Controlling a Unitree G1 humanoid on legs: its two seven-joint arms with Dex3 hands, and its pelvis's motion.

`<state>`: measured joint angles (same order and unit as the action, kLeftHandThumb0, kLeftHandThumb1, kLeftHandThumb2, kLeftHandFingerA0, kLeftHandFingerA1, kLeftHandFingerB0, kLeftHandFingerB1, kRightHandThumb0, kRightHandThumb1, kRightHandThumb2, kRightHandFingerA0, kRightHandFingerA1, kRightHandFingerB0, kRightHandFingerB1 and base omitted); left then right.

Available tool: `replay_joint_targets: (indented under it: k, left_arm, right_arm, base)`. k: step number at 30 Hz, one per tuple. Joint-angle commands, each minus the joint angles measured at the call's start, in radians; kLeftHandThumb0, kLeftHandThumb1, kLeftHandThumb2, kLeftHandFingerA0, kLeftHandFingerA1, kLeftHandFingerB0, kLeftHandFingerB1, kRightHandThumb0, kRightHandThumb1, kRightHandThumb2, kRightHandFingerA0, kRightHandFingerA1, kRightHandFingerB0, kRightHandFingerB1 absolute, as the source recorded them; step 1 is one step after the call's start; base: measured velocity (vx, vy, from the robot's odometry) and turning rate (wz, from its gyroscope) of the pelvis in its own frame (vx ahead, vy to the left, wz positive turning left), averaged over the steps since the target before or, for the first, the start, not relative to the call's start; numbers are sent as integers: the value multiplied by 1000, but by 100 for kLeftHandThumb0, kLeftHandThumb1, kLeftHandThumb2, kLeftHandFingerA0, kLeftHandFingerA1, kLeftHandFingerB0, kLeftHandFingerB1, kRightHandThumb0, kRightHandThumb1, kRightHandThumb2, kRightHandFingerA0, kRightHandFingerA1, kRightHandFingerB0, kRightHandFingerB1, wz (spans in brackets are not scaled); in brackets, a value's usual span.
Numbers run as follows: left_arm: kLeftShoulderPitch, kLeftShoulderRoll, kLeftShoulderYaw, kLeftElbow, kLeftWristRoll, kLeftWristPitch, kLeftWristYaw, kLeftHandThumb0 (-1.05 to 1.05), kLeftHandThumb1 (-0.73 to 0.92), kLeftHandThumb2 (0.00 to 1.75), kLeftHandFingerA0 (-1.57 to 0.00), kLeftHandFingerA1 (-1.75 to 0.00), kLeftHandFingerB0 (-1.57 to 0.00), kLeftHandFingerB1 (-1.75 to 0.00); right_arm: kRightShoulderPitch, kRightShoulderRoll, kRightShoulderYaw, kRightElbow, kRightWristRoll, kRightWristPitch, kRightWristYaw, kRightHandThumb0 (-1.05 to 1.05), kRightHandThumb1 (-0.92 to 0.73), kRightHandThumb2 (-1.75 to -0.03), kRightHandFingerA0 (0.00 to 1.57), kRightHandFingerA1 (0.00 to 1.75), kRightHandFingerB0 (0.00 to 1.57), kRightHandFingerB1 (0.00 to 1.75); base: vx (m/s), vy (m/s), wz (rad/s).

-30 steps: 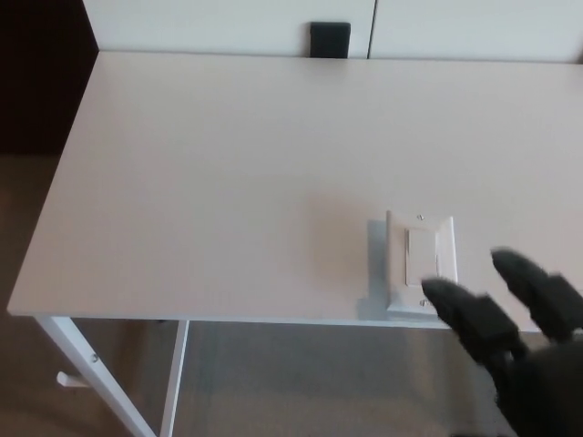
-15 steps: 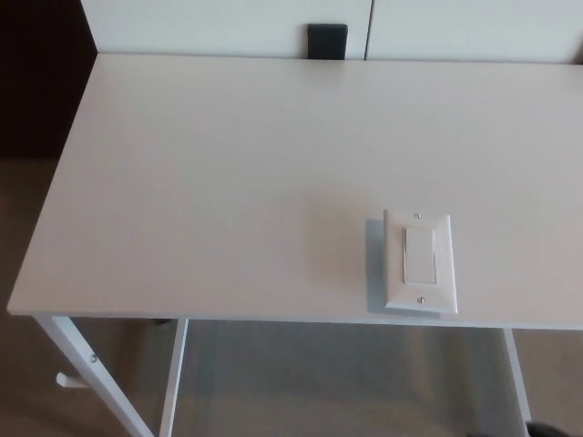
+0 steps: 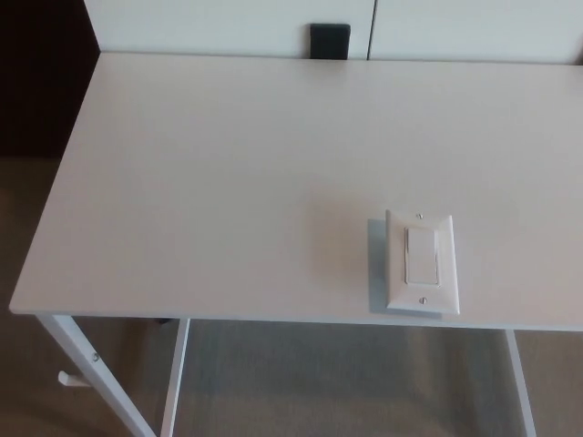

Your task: The robot walk towards a table in front and then clicks the light switch button using the right hand's index finger

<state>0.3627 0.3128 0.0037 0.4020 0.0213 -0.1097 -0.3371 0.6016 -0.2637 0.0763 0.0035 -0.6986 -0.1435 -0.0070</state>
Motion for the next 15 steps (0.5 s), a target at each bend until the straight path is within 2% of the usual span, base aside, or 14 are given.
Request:
replay_joint_targets:
  k: [1,3,4,15]
  left_arm:
    - [-28,12,7,4,8,14,14,-40,47,72,-52,-53,-32,-44]
    - [-39,13,11,11,4,16,11,-40,47,71,-50,-52,-31,-44]
    - [-45,11,13,19,2,14,13,-32,57,57,-53,-44,-36,-35]
    - [-65,11,12,41,28,-3,44,-35,57,57,-47,-42,-36,-34]
  right_arm:
    - [-45,13,-46,100,249,-69,66,-36,-49,-101,2,52,0,48]
    - [-51,14,-45,102,252,-68,68,-36,-49,-101,2,52,0,48]
    - [-53,12,-45,101,255,-67,70,-35,-49,-101,2,52,0,48]
    - [-64,-12,-38,99,304,-64,100,-35,-51,-102,2,52,0,48]
  base:
    - [0,0,0]
    - [0,0,0]
    - [0,0,0]
    - [0,0,0]
